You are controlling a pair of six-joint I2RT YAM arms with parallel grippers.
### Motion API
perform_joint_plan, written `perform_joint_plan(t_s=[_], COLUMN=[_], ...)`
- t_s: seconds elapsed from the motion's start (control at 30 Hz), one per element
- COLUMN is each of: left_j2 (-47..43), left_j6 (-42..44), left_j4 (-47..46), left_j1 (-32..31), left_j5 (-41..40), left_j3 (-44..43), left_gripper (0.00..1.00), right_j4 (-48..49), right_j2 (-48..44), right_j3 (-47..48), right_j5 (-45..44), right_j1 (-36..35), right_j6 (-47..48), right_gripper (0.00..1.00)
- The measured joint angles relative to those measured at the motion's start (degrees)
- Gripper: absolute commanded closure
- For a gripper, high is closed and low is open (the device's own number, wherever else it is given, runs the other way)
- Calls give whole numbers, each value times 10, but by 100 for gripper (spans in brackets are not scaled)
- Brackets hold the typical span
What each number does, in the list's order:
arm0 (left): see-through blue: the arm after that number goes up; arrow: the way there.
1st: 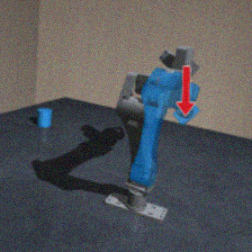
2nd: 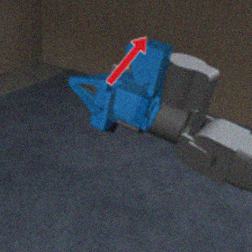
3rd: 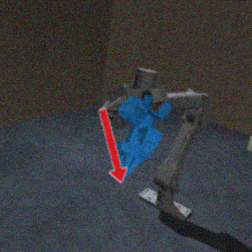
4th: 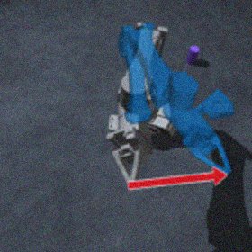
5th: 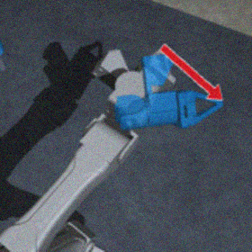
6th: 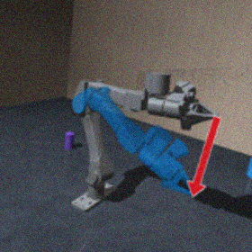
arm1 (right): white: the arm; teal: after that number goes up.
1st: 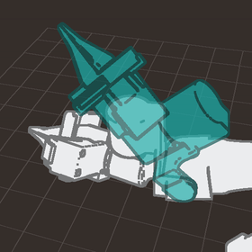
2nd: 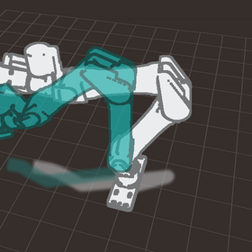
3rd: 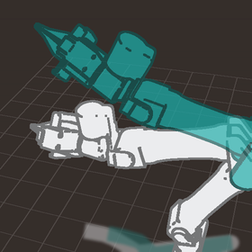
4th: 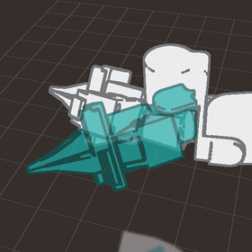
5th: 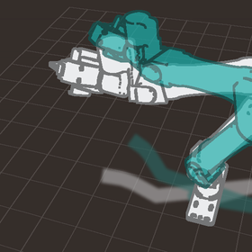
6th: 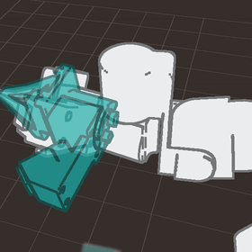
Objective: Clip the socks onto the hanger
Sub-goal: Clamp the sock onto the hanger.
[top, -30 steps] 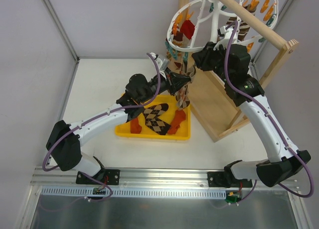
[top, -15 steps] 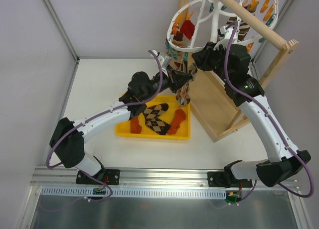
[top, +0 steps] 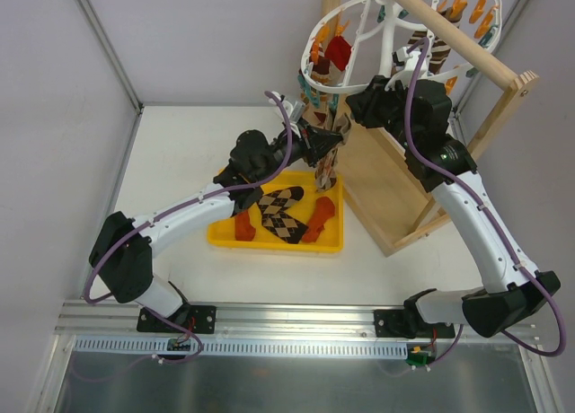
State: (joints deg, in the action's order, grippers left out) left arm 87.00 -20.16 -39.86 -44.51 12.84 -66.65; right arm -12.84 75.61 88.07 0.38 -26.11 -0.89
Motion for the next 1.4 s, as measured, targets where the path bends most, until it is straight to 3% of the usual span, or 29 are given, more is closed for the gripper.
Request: perform_joint_plan(t_s=[1.4], left_j2=[18], left_j6=[0], left_j4=[-1], left_j1=[0], left_j5=[1], left_j3=[-45], left_gripper=[100], right_j4=[0], right_j2=[0], right_j3=[0], right_j5=[1], right_j1=[0], right_j6=[0], right_gripper=[99])
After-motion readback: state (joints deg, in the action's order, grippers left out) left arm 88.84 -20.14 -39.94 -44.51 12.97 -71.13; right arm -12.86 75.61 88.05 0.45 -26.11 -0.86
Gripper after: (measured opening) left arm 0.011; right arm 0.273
